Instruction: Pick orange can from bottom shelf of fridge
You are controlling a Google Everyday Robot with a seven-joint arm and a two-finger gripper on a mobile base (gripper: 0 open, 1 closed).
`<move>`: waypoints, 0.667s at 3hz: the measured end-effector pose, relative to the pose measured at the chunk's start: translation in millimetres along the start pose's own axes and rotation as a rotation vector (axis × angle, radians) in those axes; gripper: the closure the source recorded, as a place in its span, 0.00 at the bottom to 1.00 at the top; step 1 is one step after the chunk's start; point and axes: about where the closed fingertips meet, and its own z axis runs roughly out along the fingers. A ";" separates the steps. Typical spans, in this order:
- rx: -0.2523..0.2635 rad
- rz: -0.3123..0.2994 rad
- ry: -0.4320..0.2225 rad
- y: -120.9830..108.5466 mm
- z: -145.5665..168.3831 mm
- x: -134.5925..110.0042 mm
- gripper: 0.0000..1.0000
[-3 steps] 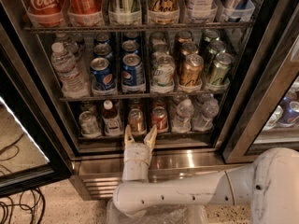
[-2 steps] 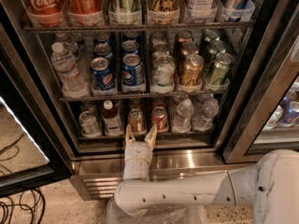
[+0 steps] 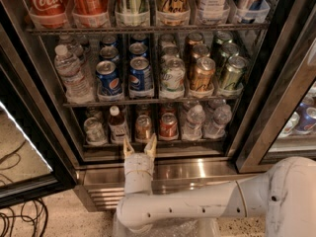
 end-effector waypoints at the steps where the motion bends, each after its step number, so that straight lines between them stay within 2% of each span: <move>1: 0.000 0.000 0.000 -0.1 0.0 0.0 0.33; 2: 0.030 0.006 -0.010 -8.8 1.8 -2.4 0.34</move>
Offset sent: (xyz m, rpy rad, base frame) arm 0.0010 -0.0241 0.0068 0.0126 -0.0314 -0.0847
